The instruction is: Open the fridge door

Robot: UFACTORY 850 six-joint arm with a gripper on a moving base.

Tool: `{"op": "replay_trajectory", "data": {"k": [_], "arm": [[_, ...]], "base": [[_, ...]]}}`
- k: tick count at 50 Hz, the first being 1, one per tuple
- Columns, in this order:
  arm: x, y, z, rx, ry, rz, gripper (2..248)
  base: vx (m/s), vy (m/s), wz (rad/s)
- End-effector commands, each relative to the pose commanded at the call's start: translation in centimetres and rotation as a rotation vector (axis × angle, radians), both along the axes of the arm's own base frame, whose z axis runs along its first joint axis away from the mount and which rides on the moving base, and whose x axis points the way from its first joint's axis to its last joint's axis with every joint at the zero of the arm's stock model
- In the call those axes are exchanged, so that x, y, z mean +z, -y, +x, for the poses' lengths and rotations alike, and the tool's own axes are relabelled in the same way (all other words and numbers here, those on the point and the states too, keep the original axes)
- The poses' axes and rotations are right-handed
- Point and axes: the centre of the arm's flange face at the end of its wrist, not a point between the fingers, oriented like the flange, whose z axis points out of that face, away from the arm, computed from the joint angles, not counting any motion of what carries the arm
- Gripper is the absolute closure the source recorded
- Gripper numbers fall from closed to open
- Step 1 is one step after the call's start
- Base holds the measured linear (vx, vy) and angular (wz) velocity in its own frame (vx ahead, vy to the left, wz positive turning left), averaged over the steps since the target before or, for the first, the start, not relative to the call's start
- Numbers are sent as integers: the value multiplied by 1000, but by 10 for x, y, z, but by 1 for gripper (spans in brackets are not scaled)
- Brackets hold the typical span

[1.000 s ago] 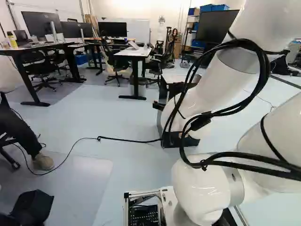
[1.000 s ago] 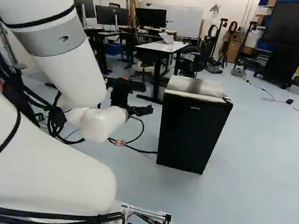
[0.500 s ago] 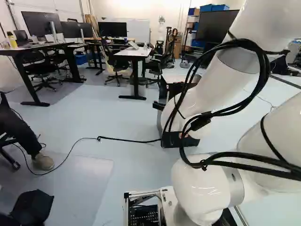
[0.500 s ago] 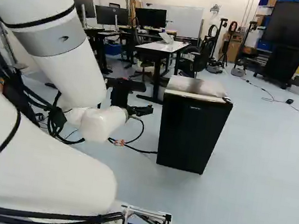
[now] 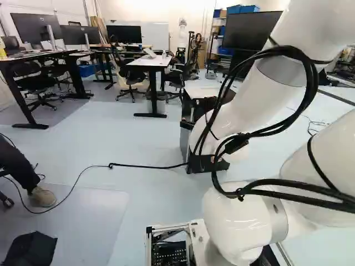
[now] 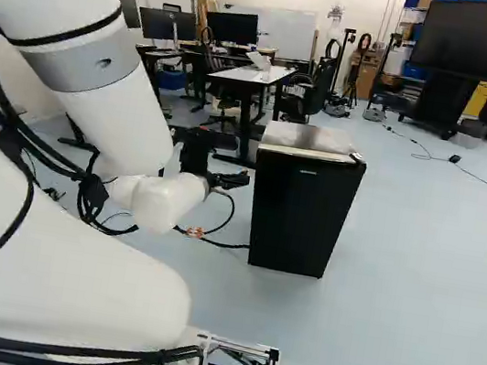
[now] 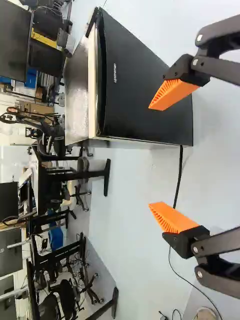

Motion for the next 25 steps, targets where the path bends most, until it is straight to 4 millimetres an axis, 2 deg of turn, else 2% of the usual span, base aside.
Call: {"op": "replay_trajectory", "data": {"k": [25], "arm": [[0, 0, 0, 0, 0, 0, 3]], "base": [[1, -11, -51]]}}
